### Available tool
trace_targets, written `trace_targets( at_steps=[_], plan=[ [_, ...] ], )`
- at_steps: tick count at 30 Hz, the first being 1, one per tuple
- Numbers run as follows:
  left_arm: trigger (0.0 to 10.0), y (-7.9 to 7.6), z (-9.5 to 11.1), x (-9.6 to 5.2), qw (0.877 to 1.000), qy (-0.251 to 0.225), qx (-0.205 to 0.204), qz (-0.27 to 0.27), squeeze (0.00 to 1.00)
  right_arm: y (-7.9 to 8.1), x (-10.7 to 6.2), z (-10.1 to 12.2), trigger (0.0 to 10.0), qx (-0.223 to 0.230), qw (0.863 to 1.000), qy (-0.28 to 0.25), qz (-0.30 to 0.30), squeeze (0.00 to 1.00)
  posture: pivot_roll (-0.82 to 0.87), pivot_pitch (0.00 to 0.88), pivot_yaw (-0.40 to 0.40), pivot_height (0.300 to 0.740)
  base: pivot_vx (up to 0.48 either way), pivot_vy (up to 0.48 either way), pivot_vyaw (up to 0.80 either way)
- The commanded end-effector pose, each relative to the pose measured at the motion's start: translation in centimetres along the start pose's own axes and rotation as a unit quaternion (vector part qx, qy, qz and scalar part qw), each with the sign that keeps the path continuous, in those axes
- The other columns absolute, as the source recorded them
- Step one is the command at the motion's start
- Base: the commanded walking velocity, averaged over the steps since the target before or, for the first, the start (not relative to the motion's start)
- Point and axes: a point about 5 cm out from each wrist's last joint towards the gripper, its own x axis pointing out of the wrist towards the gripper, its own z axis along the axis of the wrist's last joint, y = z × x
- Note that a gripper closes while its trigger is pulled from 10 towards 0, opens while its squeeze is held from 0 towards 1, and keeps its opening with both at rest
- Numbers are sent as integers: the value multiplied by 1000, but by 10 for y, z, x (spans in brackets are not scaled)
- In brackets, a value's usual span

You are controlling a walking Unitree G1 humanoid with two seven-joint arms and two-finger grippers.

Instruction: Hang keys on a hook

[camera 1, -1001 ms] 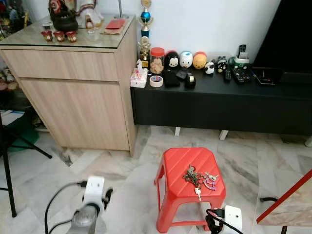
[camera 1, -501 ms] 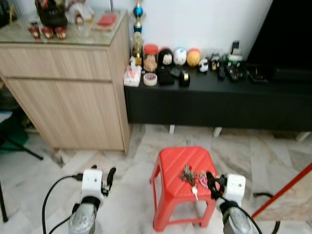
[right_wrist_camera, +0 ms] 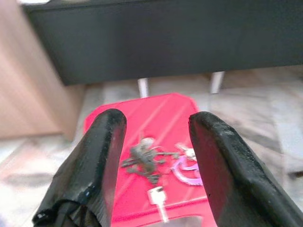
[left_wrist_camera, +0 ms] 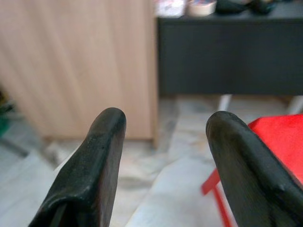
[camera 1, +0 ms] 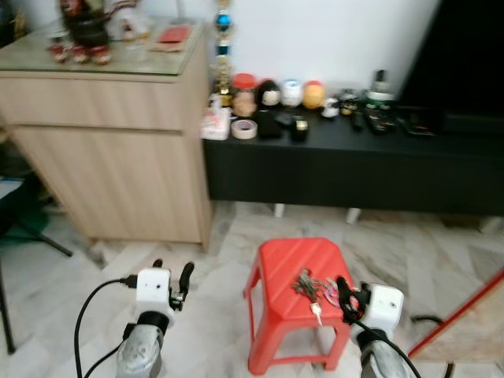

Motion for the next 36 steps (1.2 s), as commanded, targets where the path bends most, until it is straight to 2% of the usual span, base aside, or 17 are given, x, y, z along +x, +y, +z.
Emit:
trace_targets(
  at_steps=[1,3,13,23,36],
  plan=[
    [10000,1,1,0,1000,2,-5,2,0,-1,-1,-1,10000,7,1000,4,-1,0,57,0,-68,740,0,0,0],
    [10000,-1,3,2,1000,2,-7,-3,0,-3,1,2,10000,22,1000,-2,-11,0,56,0,-67,740,0,0,0],
    [10000,-4,5,4,1000,4,-10,-8,0,6,8,7,10000,33,999,1,-11,0,55,0,-68,740,0,0,0],
    [10000,-5,6,3,1000,6,-6,-13,0,6,9,6,10000,33,999,10,-20,0,59,0,-62,740,292,0,0],
    [10000,-5,9,5,1000,4,-10,-15,0,12,13,9,10000,18,1000,6,2,0,61,0,-58,740,326,0,72]
  ],
)
